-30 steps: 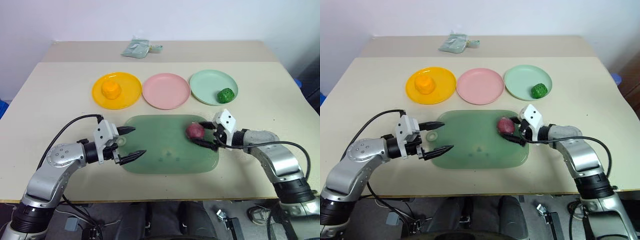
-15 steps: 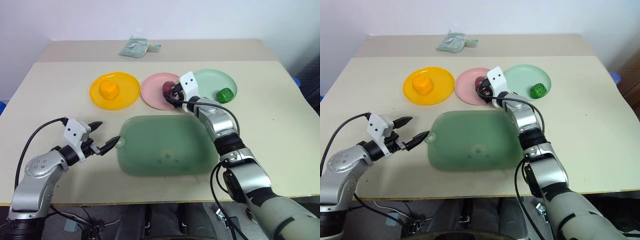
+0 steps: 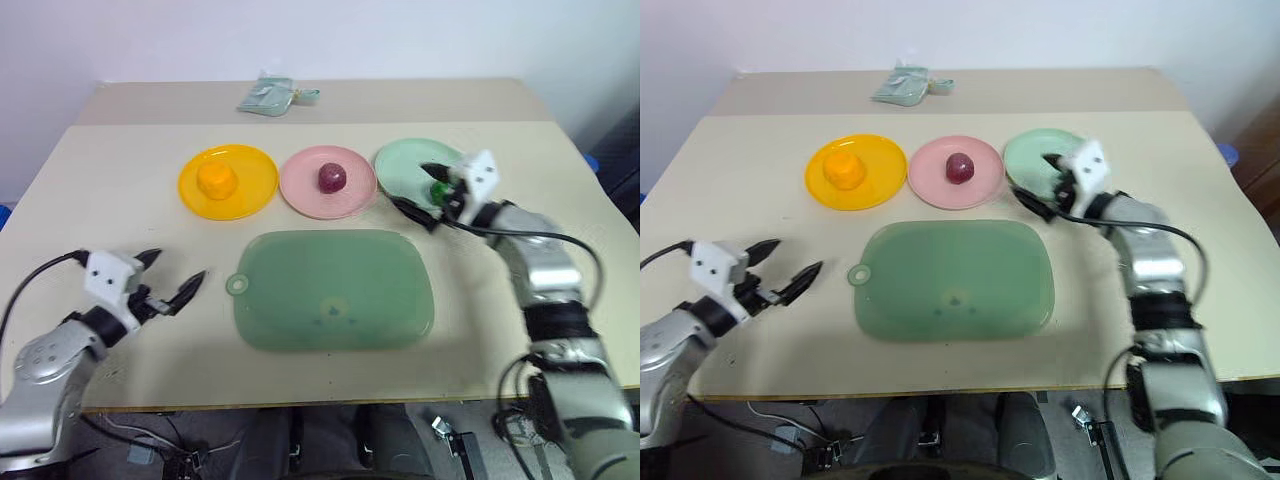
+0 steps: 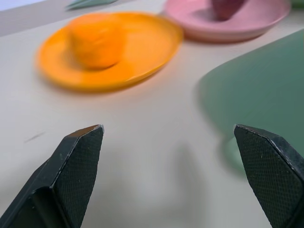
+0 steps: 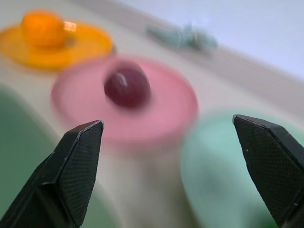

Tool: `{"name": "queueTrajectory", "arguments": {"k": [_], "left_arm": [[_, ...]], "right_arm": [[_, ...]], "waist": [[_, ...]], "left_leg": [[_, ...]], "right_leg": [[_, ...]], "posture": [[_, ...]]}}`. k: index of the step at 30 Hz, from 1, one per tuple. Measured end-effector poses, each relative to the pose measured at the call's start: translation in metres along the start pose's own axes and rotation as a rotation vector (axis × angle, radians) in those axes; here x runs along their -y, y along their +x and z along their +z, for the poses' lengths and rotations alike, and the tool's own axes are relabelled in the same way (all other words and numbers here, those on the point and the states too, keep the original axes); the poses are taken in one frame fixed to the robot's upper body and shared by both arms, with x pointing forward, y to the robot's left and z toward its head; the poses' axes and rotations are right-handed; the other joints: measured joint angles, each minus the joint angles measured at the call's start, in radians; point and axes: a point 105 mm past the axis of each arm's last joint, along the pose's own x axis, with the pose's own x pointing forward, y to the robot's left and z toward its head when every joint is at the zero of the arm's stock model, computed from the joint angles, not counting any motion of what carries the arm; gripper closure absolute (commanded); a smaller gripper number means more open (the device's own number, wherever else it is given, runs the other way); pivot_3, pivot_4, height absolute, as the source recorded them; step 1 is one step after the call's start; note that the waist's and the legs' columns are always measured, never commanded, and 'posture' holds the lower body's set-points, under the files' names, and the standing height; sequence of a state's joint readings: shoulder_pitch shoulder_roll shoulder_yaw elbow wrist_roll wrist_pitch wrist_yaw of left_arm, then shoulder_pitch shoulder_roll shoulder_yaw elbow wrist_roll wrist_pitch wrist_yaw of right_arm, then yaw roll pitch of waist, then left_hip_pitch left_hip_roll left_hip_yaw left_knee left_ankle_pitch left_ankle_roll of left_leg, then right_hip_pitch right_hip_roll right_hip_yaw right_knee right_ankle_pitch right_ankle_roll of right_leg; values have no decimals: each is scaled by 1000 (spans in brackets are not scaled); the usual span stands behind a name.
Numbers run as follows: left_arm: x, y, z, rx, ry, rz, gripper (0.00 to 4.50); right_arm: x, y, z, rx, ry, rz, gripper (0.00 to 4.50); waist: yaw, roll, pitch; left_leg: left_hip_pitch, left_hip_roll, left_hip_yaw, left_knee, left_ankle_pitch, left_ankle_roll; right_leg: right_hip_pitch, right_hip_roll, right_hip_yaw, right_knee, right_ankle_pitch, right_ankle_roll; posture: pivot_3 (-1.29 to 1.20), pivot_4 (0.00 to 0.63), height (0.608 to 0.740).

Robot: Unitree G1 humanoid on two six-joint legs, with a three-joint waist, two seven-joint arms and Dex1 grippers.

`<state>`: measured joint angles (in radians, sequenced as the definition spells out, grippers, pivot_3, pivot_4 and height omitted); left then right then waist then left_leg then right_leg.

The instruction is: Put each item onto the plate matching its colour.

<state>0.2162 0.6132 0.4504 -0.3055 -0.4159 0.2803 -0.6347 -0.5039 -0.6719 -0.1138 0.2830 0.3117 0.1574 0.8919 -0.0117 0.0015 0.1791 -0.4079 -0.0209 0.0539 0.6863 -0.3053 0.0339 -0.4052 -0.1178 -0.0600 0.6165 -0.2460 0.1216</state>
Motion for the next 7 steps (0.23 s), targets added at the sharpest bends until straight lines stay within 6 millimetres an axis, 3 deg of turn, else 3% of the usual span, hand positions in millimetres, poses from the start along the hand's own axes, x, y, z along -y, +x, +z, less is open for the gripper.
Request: {"name": "queueTrajectory", "arguments": {"k": [3, 7], "left_arm": [[-16, -21, -16, -63, -19, 57, 0], [-17, -30, -21, -81, -20, 59, 0]], "right_arm": [[4, -44, -29, -118, 81, 1, 47], [-3, -58, -48, -173, 154, 24, 47]], "waist": [[-2, 0, 0], [-3, 0, 0]], "left_leg": [[1, 1, 1, 0, 0, 1], [1, 1, 2, 0, -1, 1]], "right_leg": [[0, 0, 0, 0, 0, 0], [0, -2, 1, 0, 0, 0]], "posture": [[0, 150, 740], [0, 150, 740]]}}
